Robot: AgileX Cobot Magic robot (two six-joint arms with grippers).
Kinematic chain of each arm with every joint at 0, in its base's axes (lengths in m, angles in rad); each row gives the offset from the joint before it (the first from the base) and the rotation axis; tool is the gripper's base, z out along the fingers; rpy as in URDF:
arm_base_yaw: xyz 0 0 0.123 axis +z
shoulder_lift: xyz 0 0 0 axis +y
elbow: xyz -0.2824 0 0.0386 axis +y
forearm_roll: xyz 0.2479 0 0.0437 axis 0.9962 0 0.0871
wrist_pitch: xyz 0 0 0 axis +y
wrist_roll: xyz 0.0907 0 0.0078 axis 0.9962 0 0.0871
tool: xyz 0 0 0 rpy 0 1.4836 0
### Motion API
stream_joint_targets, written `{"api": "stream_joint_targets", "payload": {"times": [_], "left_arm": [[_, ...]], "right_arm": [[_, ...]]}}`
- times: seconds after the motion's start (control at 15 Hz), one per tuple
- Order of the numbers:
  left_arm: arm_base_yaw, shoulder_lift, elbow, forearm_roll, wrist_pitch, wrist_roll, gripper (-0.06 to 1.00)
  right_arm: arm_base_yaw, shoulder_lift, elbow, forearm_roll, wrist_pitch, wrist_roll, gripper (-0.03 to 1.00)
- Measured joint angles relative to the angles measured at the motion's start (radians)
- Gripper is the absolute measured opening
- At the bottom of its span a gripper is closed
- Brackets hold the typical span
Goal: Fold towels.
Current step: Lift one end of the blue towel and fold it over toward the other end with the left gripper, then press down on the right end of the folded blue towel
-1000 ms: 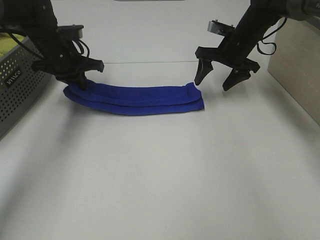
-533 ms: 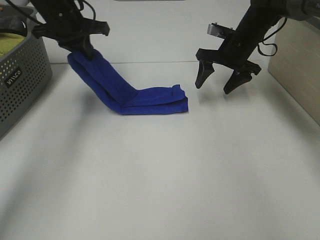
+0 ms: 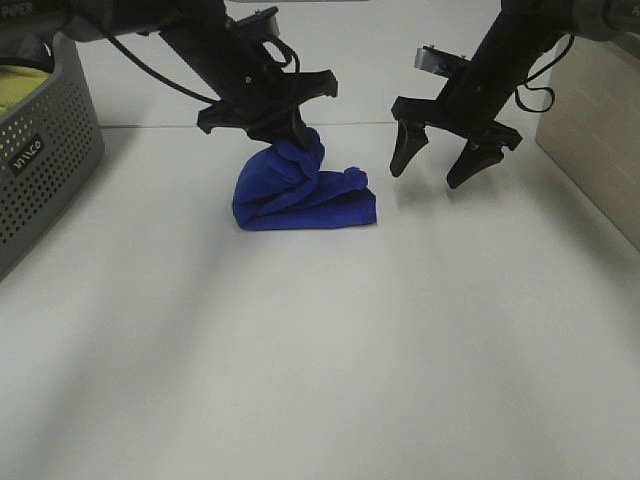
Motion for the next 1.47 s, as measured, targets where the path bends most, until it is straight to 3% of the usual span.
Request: {"api": "stream_joint_targets", "payload": {"times": [0.13, 0.27, 0.4, 0.53, 0.6, 0.87, 0.93, 1.13, 1.47], "left_arm": [[-0.019, 0.027, 0.000, -0.009, -0.055, -0.063, 0.11], [-0.029, 0.030, 0.000, -0.026, -0.111, -0.108, 0.27], [-0.029, 0.030, 0.000, -0.124, -0.140, -0.116, 0.46], [-0.029, 0.030, 0.000, -0.302, -0.126, -0.052, 0.54], [-0.029, 0.028, 0.000, -0.322, -0.124, -0.017, 0.54], [0.000, -0.016, 0.000, -0.316, -0.145, 0.095, 0.54], [0.056, -0.060, 0.000, -0.271, -0.176, 0.143, 0.54], [0.131, -0.095, 0.000, -0.177, -0.176, 0.157, 0.54], [0.190, -0.100, 0.000, -0.155, -0.168, 0.157, 0.54]], "right_arm": [[0.000, 0.000, 0.000, 0.021, 0.000, 0.000, 0.80], [0.000, 0.000, 0.000, 0.034, 0.000, 0.000, 0.80], [0.000, 0.000, 0.000, 0.036, 0.000, 0.000, 0.80], [0.000, 0.000, 0.000, 0.048, 0.000, 0.000, 0.80], [0.000, -0.002, 0.000, 0.049, 0.000, 0.000, 0.80], [0.000, -0.049, 0.000, 0.052, 0.000, 0.000, 0.80], [0.000, -0.099, 0.000, 0.110, 0.000, -0.002, 0.80], [0.032, -0.125, -0.001, 0.274, 0.000, -0.039, 0.80], [0.210, -0.084, -0.001, 0.449, 0.003, -0.117, 0.80]]}}
